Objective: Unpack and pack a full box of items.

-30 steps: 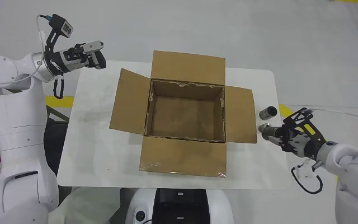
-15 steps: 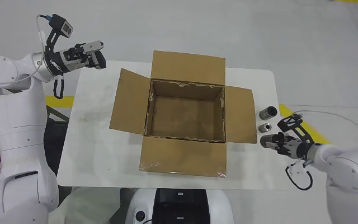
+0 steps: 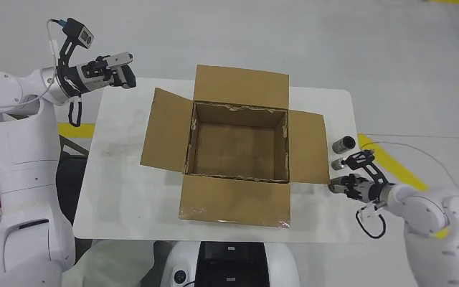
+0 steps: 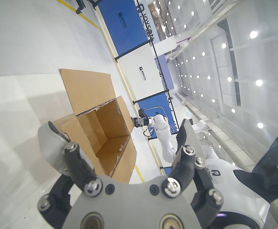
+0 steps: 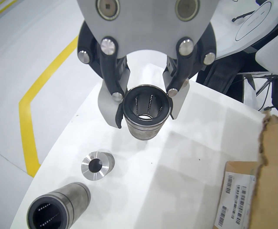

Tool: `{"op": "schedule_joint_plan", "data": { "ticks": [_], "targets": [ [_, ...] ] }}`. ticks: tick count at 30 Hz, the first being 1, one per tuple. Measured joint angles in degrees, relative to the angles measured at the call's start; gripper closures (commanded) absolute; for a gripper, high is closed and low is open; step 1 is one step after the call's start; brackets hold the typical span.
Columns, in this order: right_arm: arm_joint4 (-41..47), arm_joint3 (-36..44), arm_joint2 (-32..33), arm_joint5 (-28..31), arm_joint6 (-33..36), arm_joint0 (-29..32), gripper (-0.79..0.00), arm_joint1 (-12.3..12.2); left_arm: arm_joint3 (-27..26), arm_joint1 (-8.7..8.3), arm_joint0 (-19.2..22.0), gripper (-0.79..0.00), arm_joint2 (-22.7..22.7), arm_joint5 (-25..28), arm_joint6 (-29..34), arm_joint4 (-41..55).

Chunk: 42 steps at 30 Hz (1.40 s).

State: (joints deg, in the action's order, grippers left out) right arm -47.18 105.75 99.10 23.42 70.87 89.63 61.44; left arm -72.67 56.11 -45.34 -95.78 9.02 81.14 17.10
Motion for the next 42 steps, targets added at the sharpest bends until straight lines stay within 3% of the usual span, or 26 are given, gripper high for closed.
{"op": "schedule_joint_plan", "data": {
  "ticks": [18,21,25,32,33,37,42],
  "targets": [
    [-1.74,-8.03,-3.81,-2.93,-3.07,-4.55,-0.006,-0.92,0.0,0.0,0.0,-0.785,0.0,0.0,0.0,0.0],
    [-1.76,-8.98,-4.29,-3.22,-3.48,-4.95,-0.099,-1.05,0.0,0.0,0.0,-0.785,0.0,0.0,0.0,0.0],
    [-1.68,-9.55,-4.79,-3.44,-4.0,-5.09,-0.336,-1.22,0.0,0.0,0.0,-0.785,0.0,0.0,0.0,0.0],
    [-1.63,-9.76,-5.33,-3.55,-4.69,-4.96,-0.394,-1.58,0.0,0.0,0.0,-0.785,0.0,0.0,0.0,0.0],
    [-1.51,-9.63,-5.29,-3.47,-4.75,-4.87,-0.416,-1.64,0.0,0.0,0.0,-0.785,0.0,0.0,0.0,0.0],
    [-1.08,-8.57,-4.8,-3.35,-4.65,-4.23,-0.637,-1.92,0.0,0.0,0.0,-0.785,0.0,0.0,0.0,0.0],
    [0.19,-6.07,-2.48,-3.32,-4.87,-2.32,-0.696,-2.38,0.0,0.0,0.0,-0.785,0.0,0.0,0.0,0.0]
  ]
}}
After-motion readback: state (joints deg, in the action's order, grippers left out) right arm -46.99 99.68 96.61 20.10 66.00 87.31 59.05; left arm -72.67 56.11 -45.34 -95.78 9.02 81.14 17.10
